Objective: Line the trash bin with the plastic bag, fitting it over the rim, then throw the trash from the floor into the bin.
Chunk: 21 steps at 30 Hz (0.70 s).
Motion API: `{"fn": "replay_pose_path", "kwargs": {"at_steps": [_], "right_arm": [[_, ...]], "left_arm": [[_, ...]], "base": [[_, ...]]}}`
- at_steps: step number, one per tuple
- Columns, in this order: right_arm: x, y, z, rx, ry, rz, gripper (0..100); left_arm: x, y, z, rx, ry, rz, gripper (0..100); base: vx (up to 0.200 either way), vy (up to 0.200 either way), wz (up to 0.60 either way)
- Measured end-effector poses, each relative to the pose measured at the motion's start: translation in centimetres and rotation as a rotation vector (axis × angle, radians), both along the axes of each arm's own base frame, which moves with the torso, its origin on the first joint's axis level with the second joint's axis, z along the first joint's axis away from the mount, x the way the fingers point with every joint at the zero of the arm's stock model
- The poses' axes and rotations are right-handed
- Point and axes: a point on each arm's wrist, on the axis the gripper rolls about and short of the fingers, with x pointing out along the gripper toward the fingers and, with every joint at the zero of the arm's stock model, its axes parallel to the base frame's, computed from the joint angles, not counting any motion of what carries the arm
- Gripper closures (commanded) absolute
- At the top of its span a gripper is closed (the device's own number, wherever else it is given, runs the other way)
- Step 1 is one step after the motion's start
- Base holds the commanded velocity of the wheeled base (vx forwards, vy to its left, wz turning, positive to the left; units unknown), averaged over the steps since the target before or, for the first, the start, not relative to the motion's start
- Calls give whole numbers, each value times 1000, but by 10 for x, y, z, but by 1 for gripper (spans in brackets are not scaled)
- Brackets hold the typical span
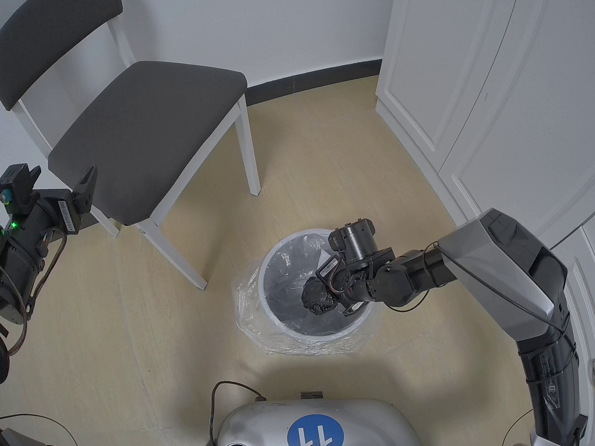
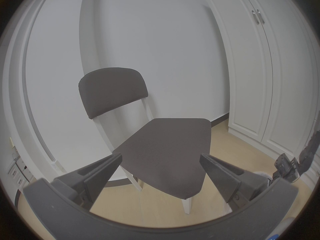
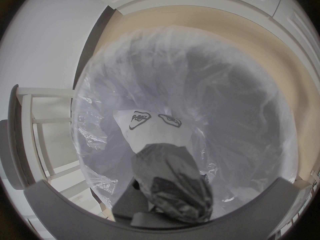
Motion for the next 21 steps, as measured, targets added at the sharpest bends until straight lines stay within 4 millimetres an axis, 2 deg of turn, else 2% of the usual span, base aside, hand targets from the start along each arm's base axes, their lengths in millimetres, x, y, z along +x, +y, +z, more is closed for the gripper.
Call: {"fn": "replay_pose_path", "kwargs": {"at_steps": [12,21], "right_arm": [[-8,1,-8,0,-14,13,0],[-9,2,-4,2,-20,10,0]], "left_arm": [[0,-1,-1,1,2,-7,0],[0,-1,-1,1,3,-7,0]], "base": [[0,0,0],[0,0,0]]}}
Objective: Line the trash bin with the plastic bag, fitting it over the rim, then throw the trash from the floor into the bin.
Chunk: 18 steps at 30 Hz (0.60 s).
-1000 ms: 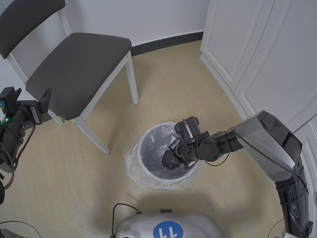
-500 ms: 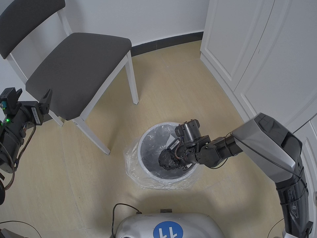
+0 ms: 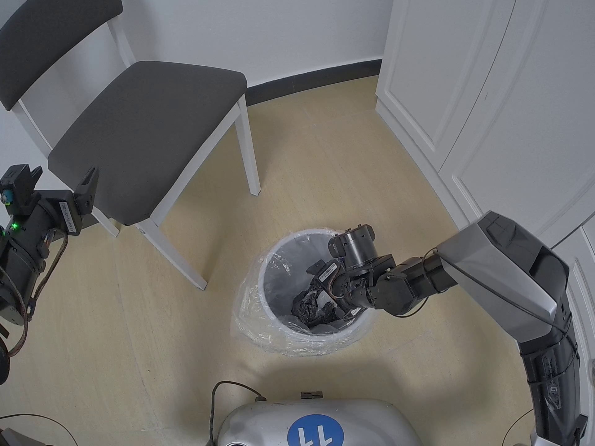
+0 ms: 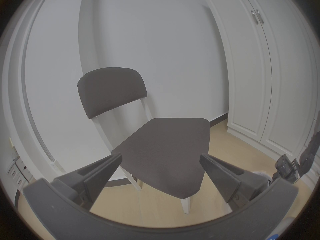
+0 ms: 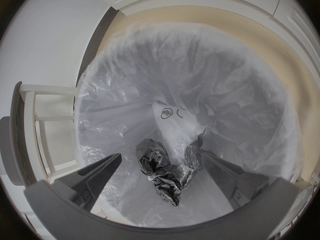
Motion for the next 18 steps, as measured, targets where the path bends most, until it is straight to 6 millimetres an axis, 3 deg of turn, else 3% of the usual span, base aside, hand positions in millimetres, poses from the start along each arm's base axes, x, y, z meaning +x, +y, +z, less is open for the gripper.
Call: {"fn": "replay_pose_path", "kwargs": {"at_steps": [4,8,13,18], "right_arm": [[-7,3,11,3,-13,13,0],[-22,5,34,-19,-53,66,0],[-53,2,64,-134,-129,184,0],[-92,-16,76,-341,-185,344,0]], "left_arm": [[0,0,0,0,0,0,0],[0,-1,-1,0,4,-4,0],[-1,-5,-4,4,15,-27,0],[-4,-14,-11,11,39,-75,0]], "base": [[0,0,0],[0,0,0],[0,0,0],[0,0,0]]}}
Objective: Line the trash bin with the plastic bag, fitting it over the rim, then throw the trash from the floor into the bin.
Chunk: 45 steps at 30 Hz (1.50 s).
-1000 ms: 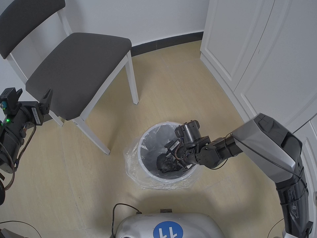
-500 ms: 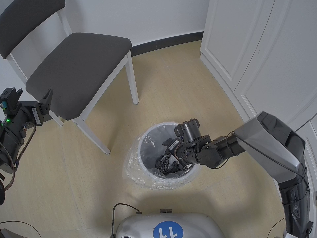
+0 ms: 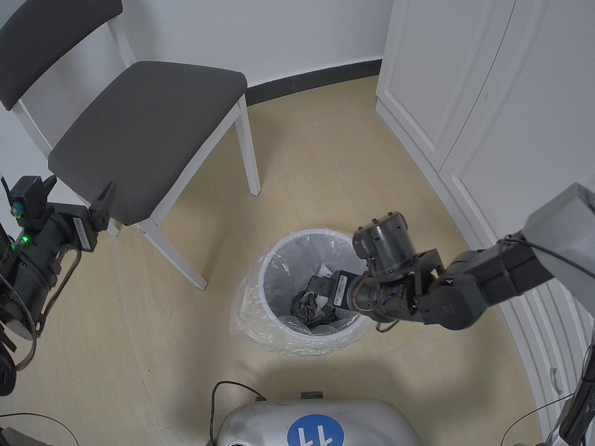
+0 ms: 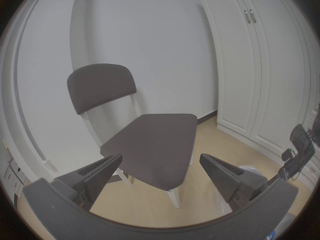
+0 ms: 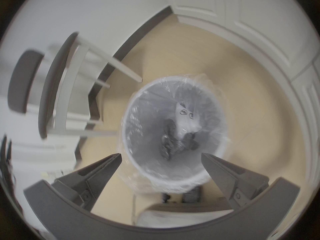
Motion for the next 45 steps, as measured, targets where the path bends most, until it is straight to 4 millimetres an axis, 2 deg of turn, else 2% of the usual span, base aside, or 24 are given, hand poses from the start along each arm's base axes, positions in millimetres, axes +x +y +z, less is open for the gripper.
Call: {"fn": "replay_pose_path", "kwargs": {"at_steps": [5,9,13,17,24,32,38,45], "right_arm": [[-42,-29,14,-193,-95,123,0],[-61,-46,19,-293,-164,175,0],[-73,-59,23,-356,-262,204,0],[-78,-70,22,-408,-354,204,0],[-80,-88,15,-545,-495,191,0],[-65,-109,-4,-676,-540,98,0],[-55,-112,-20,-714,-557,60,0],[-43,-112,-32,-740,-585,11,0]], "left_arm": [[-5,-18,-16,16,54,-99,0],[-7,-32,-34,32,106,-171,0],[-5,-47,-57,43,156,-228,0],[2,-60,-73,25,135,-263,0],[13,-73,-108,54,189,-277,0],[25,-82,-149,138,344,-228,0],[41,-85,-167,149,387,-187,0],[53,-84,-176,149,403,-160,0]], "base": [[0,0,0],[0,0,0],[0,0,0],[0,0,0],[0,0,0],[0,0,0],[0,0,0],[0,0,0]]}}
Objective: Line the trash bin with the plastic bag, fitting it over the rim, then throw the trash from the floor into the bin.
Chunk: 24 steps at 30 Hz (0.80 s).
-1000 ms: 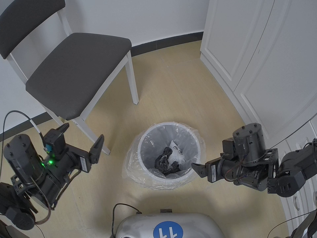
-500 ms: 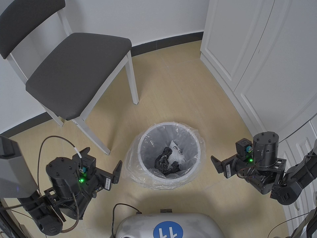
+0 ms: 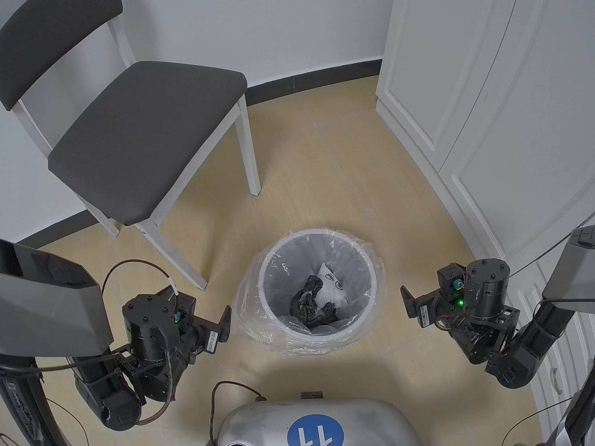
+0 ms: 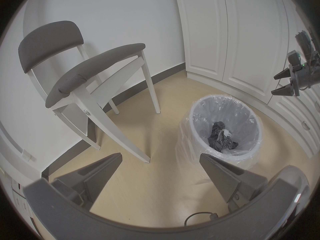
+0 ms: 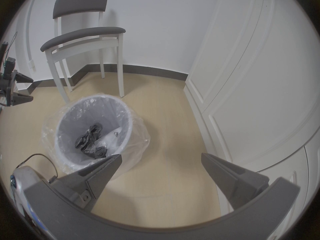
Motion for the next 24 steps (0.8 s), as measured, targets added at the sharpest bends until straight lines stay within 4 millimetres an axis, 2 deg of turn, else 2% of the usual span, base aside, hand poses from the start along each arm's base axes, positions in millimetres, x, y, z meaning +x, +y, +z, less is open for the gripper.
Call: {"fn": "replay_pose_path", "kwargs": {"at_steps": [5,9,17,24], "right_arm": [[10,-1,1,-11,-89,-45,0],[16,-6,3,-42,-135,-79,0],[24,-22,18,-42,-212,-132,0],[23,-40,40,19,-277,-192,0]], "left_arm": [[4,1,0,-2,-9,22,0],[2,0,9,-9,-46,52,0],[-16,3,59,-101,-205,86,0],[-48,25,107,-115,-360,108,0]], "base": [[0,0,0],[0,0,0],[0,0,0],[0,0,0]]}}
